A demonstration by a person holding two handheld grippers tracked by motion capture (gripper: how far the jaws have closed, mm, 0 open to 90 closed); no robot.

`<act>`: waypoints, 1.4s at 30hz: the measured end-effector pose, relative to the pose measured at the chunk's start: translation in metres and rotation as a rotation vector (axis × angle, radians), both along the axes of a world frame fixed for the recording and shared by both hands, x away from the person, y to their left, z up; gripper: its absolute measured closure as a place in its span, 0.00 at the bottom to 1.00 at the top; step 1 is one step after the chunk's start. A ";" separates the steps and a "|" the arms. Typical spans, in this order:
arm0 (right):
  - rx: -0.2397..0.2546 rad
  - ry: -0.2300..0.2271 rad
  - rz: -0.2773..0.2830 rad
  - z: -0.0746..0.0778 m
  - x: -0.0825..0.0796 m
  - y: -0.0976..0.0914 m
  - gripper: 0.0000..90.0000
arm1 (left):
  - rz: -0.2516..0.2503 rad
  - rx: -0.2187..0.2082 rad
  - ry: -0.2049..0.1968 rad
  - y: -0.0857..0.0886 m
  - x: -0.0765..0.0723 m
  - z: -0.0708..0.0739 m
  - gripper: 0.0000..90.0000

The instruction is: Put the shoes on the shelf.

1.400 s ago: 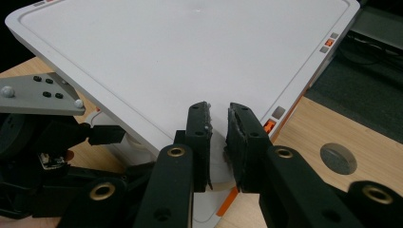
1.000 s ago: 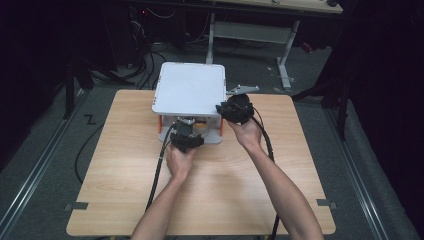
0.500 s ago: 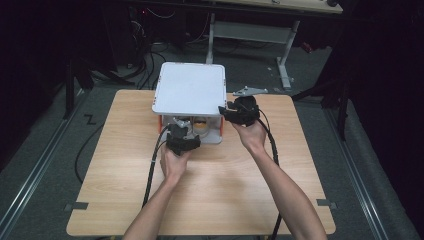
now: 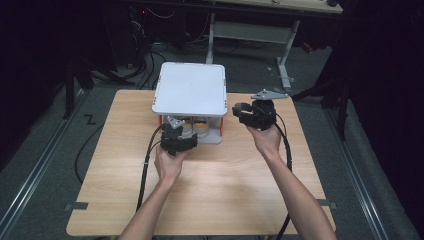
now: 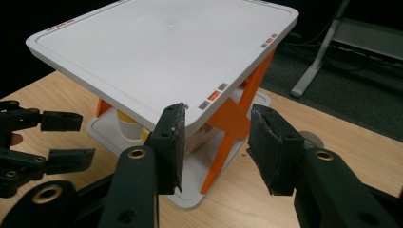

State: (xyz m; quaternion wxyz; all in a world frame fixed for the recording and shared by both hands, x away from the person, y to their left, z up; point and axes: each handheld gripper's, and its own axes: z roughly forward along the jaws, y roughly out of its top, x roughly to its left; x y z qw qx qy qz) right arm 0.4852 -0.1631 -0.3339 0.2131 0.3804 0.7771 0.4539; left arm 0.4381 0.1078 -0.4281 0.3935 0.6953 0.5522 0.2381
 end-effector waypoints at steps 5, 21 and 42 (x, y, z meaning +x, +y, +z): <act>0.014 -0.010 -0.006 0.002 -0.005 -0.012 0.63 | -0.005 -0.022 -0.017 0.004 -0.006 0.004 0.33; 0.041 -0.006 -0.006 -0.004 -0.025 -0.039 0.61 | -0.056 -0.051 -0.063 0.021 -0.030 0.019 0.30; 0.103 -0.022 -0.035 -0.012 -0.052 -0.078 0.60 | -0.052 -0.048 -0.059 0.043 -0.052 0.025 0.31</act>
